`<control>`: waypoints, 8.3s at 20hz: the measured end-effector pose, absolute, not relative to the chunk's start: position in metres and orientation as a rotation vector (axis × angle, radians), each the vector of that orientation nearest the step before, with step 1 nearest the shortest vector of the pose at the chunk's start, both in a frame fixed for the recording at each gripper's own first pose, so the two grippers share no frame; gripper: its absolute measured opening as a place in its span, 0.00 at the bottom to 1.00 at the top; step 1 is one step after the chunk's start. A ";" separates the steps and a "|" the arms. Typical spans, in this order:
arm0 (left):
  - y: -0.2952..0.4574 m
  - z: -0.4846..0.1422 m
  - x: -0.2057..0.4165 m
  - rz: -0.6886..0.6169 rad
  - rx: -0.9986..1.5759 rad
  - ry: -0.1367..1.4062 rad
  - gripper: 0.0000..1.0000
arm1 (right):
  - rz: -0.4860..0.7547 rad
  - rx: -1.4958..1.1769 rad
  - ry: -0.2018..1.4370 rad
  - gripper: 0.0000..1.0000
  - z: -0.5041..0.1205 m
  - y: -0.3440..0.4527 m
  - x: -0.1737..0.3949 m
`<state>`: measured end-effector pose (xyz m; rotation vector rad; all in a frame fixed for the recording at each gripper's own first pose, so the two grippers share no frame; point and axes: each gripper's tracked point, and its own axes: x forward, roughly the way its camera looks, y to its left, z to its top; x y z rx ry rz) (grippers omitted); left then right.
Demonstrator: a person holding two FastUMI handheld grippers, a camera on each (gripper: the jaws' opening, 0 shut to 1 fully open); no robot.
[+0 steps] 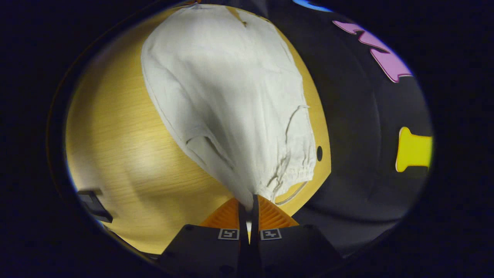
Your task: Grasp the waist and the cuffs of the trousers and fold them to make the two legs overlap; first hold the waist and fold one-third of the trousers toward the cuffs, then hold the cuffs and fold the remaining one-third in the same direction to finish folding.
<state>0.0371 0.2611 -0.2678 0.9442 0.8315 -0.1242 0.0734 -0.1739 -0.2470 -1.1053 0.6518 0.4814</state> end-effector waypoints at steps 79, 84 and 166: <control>0.011 -0.023 0.190 -0.012 -0.119 0.161 0.96 | -0.340 0.437 0.450 0.43 -0.235 -0.205 0.262; 0.033 -0.045 0.185 0.026 -0.209 0.205 0.96 | -0.353 0.413 0.419 0.14 -0.205 -0.204 0.261; 0.150 -0.086 0.339 0.155 -0.415 0.267 0.05 | -0.184 0.172 0.339 0.99 -0.015 -0.033 -0.047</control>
